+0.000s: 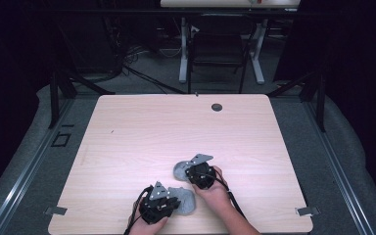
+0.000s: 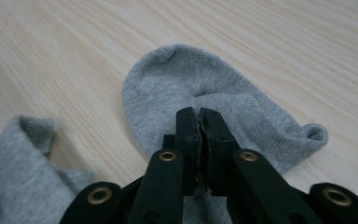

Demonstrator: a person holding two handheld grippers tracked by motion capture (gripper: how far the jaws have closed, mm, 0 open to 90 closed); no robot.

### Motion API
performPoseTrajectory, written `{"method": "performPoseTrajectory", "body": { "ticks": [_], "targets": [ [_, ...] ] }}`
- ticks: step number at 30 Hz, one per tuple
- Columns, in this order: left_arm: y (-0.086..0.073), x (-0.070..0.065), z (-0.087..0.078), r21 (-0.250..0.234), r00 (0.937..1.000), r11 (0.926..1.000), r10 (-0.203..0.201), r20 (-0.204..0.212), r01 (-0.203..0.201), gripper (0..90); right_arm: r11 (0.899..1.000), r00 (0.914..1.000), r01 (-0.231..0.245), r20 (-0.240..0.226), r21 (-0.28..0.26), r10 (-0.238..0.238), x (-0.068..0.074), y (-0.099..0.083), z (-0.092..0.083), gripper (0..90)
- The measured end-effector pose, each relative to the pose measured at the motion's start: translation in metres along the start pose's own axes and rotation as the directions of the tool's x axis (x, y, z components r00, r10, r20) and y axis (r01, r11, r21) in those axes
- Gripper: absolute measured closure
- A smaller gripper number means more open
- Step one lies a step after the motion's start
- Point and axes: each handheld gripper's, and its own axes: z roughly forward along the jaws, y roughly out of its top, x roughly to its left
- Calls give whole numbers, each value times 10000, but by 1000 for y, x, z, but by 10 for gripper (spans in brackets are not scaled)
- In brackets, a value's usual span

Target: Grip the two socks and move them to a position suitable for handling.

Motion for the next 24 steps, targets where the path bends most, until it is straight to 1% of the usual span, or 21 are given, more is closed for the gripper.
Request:
{"method": "performPoseTrajectory", "body": {
  "ticks": [1,2,8,10,12,13,14,15,16,17,18,19,20,21,22,23,24],
  "targets": [
    [0,0,0,-22,10000,10000,-18,11,18,787,10000,9999,-3,-106,20,3,1,0,0,860],
    [0,0,1,-49,10000,10000,-63,28,63,787,10000,9999,37,-121,-66,-38,2,0,1,860],
    [1,-1,2,-32,9999,10000,-90,57,90,788,10000,9997,81,-223,-19,-81,4,3,3,860],
    [1,-1,2,-51,10000,10000,-4,62,5,787,9997,9996,35,-294,-233,-41,6,3,5,858],
    [1,-1,2,-71,10000,10000,-36,85,36,788,9996,9996,31,-289,-286,-39,7,3,5,834],
    [1,0,2,-96,9999,9999,-90,132,91,788,9994,9994,112,-317,-336,-122,6,3,3,818],
    [1,0,2,-96,9999,9999,-90,132,91,787,9994,9994,112,-317,-336,-122,6,3,3,818],
    [1,1,2,-96,9998,9999,-89,174,91,787,9981,9995,104,-300,-612,-123,7,5,-4,814],
    [1,1,2,-110,9998,9999,-114,184,116,788,9970,9996,60,-271,-778,-81,7,6,-8,812],
    [1,1,2,-110,9998,9999,-114,184,116,788,9970,9996,60,-271,-778,-81,7,6,-8,812],
    [1,1,2,-90,9998,9999,-90,180,92,787,9960,9996,170,-198,-874,-188,6,7,-20,808],
    [1,1,2,-89,9998,9999,-66,177,68,787,9955,9997,199,-138,-924,-213,6,6,-26,807],
    [1,1,2,-89,9998,9999,-66,177,68,786,9955,9997,199,-138,-924,-213,6,6,-26,807],
    [1,1,2,-108,9998,9999,-70,179,72,786,9952,9996,256,-86,-948,-265,6,5,-31,805],
    [1,1,2,-99,9998,9999,-83,204,85,784,9952,9994,338,-86,-923,-348,6,4,-37,799],
    [1,1,2,-92,9997,9999,-113,231,115,784,9941,9992,391,15,-1007,-391,5,-1,-48,791],
    [1,1,2,-84,9996,9999,-131,235,133,784,9941,9992,391,15,-1007,-391,5,-1,-48,791]
  ]
}}
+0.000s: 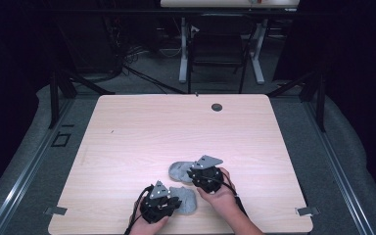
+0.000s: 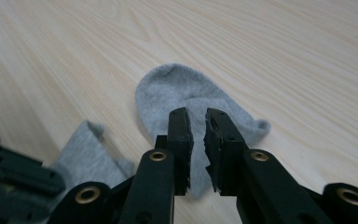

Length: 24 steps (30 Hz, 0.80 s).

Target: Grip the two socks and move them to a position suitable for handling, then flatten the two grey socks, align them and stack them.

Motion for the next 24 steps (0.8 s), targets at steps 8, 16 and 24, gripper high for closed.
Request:
{"method": "performPoseTrajectory", "body": {
  "ticks": [8,16,24],
  "targets": [
    [7,1,-5,-208,10000,9998,63,-5,-63,740,9993,9995,-300,89,-230,302,-6,-15,-41,761],
    [18,-2,-8,-500,10000,9987,8,-72,-12,698,9961,9971,-745,120,-482,752,-9,-25,-62,756],
    [25,-8,-1,-424,9996,9989,206,-166,-213,653,9909,9938,-1014,366,-884,1050,-16,-42,-62,748]
  ]
}}
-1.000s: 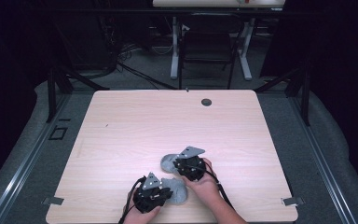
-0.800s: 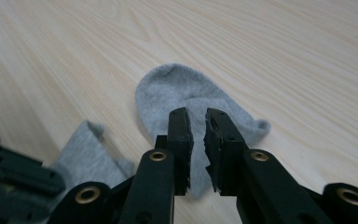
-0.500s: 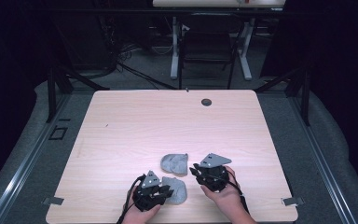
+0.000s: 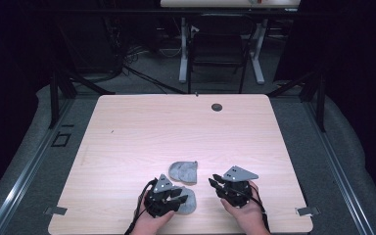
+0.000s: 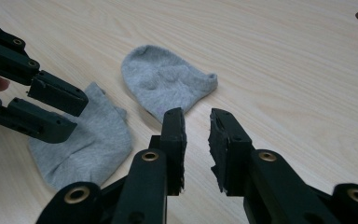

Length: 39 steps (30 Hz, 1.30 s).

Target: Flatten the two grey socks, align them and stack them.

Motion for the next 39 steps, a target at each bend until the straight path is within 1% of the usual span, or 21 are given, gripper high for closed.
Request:
{"method": "performPoseTrajectory", "body": {
  "ticks": [1,2,3,6,9,12,14,15,20,21,22,26,29,32,33,34,35,36,37,38,39],
  "targets": [
    [0,0,1,35,10000,10000,56,10,-56,652,10000,10000,14,-23,44,-13,-1,-1,0,748],
    [0,-1,2,-9,10000,10000,-54,14,54,652,10000,10000,-36,-7,88,36,-2,-2,1,748],
    [1,-1,3,30,10000,10000,31,3,-31,651,9999,10000,-69,5,97,69,-3,-2,1,748],
    [2,-2,5,23,10000,10000,-12,80,12,647,9998,10000,-83,-27,163,83,-5,-4,2,748],
    [4,-8,10,59,9997,10000,-1,226,0,645,9997,9998,-221,-3,80,221,-5,-5,2,748],
    [5,-12,13,101,9996,9999,50,275,-53,643,9998,9999,-161,4,81,161,-6,-5,2,748],
    [5,-16,20,232,9995,9997,66,323,-74,643,9998,9998,-181,-3,73,181,-7,-5,1,747],
    [5,-17,22,207,9994,9998,63,335,-70,643,9997,9998,-219,14,55,219,-8,-5,0,747],
    [5,-22,24,305,9990,9994,135,432,-148,646,9996,9996,-296,-13,43,297,-9,-6,0,747],
    [4,-24,25,325,9989,9992,198,434,-212,647,9995,9995,-330,-23,17,330,-9,-6,-1,746],
    [4,-24,26,435,9987,9988,218,458,-238,647,9995,9995,-320,-28,-12,320,-10,-6,0,746],
    [1,-25,31,540,9991,9981,293,301,-309,647,9995,9995,-307,-27,-52,307,-10,-5,-1,745],
    [-1,-25,32,620,9990,9974,365,262,-381,648,9994,9994,-349,-15,-46,349,-10,-5,-2,744],
    [-3,-25,33,459,9983,9974,556,179,-564,658,9992,9993,-375,-8,-107,375,-11,-6,-1,743],
    [-3,-25,33,459,9983,9974,556,179,-564,664,9992,9993,-375,-8,-107,375,-11,-6,-1,743],
    [-4,-26,34,431,9976,9967,690,90,-693,664,9992,9993,-387,3,-85,387,-11,-6,-1,743],
    [-5,-28,34,410,9969,9961,789,-24,-788,698,9992,9993,-385,5,-70,385,-12,-6,-1,742],
    [-5,-28,34,386,9960,9954,885,-135,-879,698,9992,9992,-390,2,-79,390,-12,-6,-1,741],
    [-5,-29,34,353,9955,9953,914,-236,-905,711,9992,9992,-393,6,-84,393,-12,-7,-1,740],
    [-5,-29,34,356,9955,9954,903,-300,-892,750,9993,9993,-368,11,-25,368,-12,-7,-1,739],
    [-5,-29,34,356,9955,9954,903,-300,-892,767,9993,9993,-368,11,-25,368,-12,-7,-1,739]
  ]
}}
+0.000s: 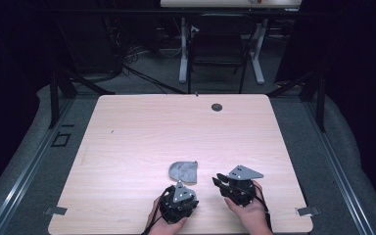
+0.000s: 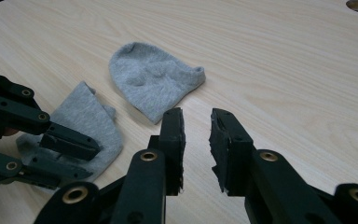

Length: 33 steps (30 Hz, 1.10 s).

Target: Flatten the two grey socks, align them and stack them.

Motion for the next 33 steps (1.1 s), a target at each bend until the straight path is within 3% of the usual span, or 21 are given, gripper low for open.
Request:
{"method": "performPoseTrajectory", "body": {
  "ticks": [4,13,21,24,29,33],
  "targets": [
    [0,5,-1,14,9992,9998,-206,356,206,851,10000,10000,-69,26,59,69,-1,-1,1,738],
    [7,10,-16,-562,9985,9981,-235,487,263,872,10000,10000,-22,-16,53,22,0,-1,2,737],
    [15,21,-34,-1291,9913,9857,-973,884,1083,874,9993,9994,138,-326,342,-127,8,-1,7,741],
    [17,23,-39,-1467,9918,9830,-990,806,1100,874,9987,9988,254,-431,451,-235,12,-1,9,744],
    [17,27,-45,-1597,9914,9810,-973,879,1104,875,9946,9928,506,-1125,911,-402,24,-3,19,882],
    [17,25,-45,-1612,9908,9805,-983,926,1123,875,9893,9860,906,-1502,1145,-729,36,-5,29,898]
  ]
}}
